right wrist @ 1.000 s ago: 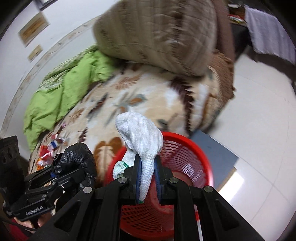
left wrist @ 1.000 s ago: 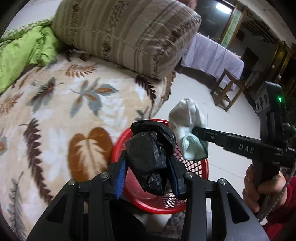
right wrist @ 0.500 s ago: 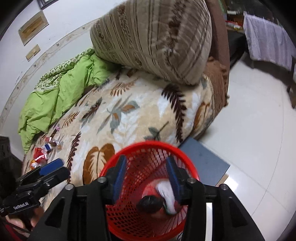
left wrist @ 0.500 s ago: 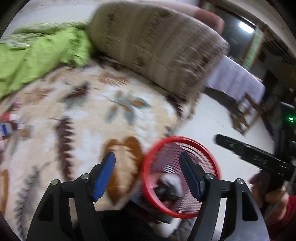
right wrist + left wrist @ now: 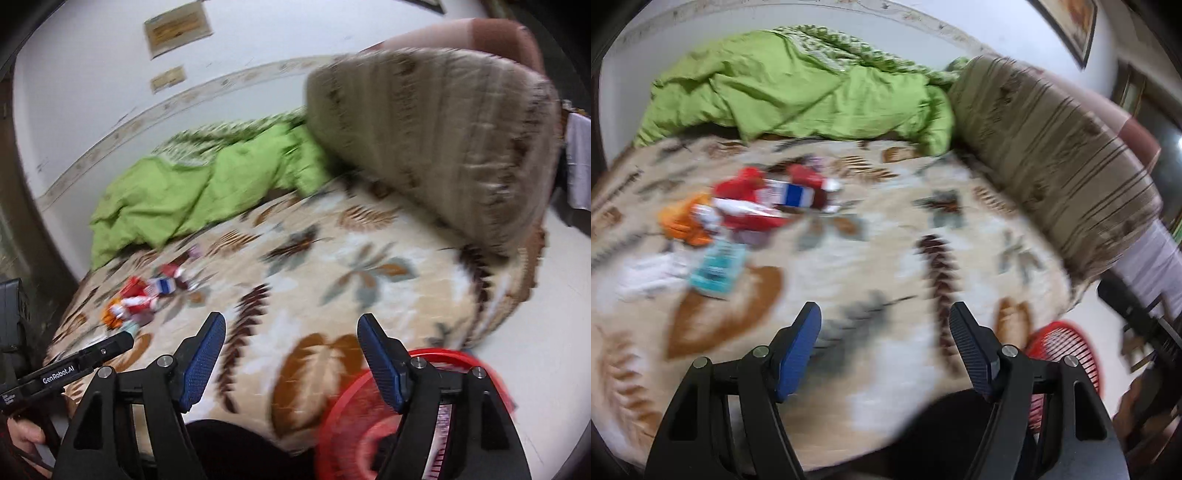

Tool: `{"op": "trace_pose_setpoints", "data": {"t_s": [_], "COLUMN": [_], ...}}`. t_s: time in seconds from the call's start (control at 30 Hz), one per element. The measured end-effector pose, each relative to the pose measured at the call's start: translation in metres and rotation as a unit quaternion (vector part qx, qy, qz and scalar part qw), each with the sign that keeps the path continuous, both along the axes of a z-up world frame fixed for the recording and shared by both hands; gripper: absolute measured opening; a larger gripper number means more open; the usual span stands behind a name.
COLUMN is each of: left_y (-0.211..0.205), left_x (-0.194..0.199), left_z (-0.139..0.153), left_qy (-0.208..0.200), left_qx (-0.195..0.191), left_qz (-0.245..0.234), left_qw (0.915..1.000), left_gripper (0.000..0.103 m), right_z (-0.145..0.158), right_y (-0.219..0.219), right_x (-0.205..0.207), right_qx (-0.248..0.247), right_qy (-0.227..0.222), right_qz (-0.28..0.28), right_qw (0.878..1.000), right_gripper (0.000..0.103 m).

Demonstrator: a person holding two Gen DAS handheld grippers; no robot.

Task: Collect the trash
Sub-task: 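Grasp the white medicine box with the left tool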

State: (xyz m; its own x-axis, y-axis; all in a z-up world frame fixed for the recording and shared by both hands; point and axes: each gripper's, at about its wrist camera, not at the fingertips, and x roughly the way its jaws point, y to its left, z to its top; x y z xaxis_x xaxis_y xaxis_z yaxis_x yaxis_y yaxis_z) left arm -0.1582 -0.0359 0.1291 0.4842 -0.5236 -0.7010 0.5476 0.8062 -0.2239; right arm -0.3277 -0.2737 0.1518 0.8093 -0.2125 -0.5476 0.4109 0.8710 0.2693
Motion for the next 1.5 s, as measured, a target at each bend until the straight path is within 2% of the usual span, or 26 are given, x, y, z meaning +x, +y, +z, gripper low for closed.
{"op": "trace_pose_setpoints", "data": {"t_s": [0.13, 0.23, 0.4, 0.53, 0.6, 0.73, 0.77, 0.83, 0.93, 1.03, 1.13, 1.2, 1.33, 1.5], "left_y": [0.05, 0.091, 0.156, 0.184, 0.198, 0.216, 0.219, 0.215, 0.205, 0.183, 0.166, 0.156, 0.136, 0.103], "left_x": [0.032, 0.059, 0.12, 0.167, 0.195, 0.234, 0.237, 0.231, 0.206, 0.17, 0.135, 0.121, 0.121, 0.117], "left_z": [-0.009, -0.011, -0.028, -0.042, -0.054, -0.085, -0.091, -0.087, -0.085, -0.081, -0.074, -0.065, -0.06, -0.072], "left_qy": [0.032, 0.026, 0.047, 0.05, 0.07, 0.137, 0.149, 0.142, 0.166, 0.175, 0.185, 0.156, 0.134, 0.112], "left_qx": [0.0, 0.004, 0.015, 0.034, 0.031, 0.011, 0.002, 0.0, -0.026, -0.018, -0.027, -0.01, 0.028, 0.096], "left_qz": [0.039, 0.096, 0.176, 0.217, 0.236, 0.235, 0.227, 0.202, 0.152, 0.082, 0.009, -0.004, -0.001, -0.047], "left_qw": [0.9987, 0.9951, 0.9832, 0.9744, 0.9687, 0.9622, 0.9624, 0.9689, 0.974, 0.981, 0.9824, 0.9877, 0.9906, 0.9879], "left_gripper": [0.071, 0.071, 0.071, 0.071, 0.071, 0.071, 0.071, 0.072, 0.073, 0.076, 0.076, 0.076, 0.077, 0.077], "right_z": [-0.011, -0.022, -0.033, -0.043, -0.049, -0.056, -0.058, -0.06, -0.063, -0.065, -0.069, -0.07, -0.071, -0.073], "right_y": [0.029, 0.054, 0.098, 0.116, 0.12, 0.123, 0.122, 0.121, 0.117, 0.115, 0.112, 0.108, 0.108, 0.103], "right_x": [0.04, 0.072, 0.101, 0.121, 0.127, 0.132, 0.134, 0.133, 0.135, 0.138, 0.138, 0.137, 0.138, 0.135], "right_qx": [0.026, 0.05, 0.026, 0.025, 0.03, 0.04, 0.046, 0.048, 0.06, 0.071, 0.082, 0.09, 0.096, 0.101], "right_qy": [0.028, 0.058, 0.075, 0.086, 0.091, 0.101, 0.103, 0.107, 0.108, 0.108, 0.11, 0.106, 0.109, 0.107], "right_qz": [0.073, 0.135, 0.204, 0.232, 0.236, 0.24, 0.243, 0.241, 0.24, 0.238, 0.233, 0.231, 0.229, 0.222], "right_qw": [0.997, 0.988, 0.976, 0.969, 0.967, 0.965, 0.963, 0.963, 0.963, 0.963, 0.963, 0.963, 0.962, 0.964], "right_gripper": [0.077, 0.077, 0.077, 0.077, 0.077, 0.077, 0.077, 0.077, 0.077, 0.077, 0.077, 0.077, 0.077, 0.077]}}
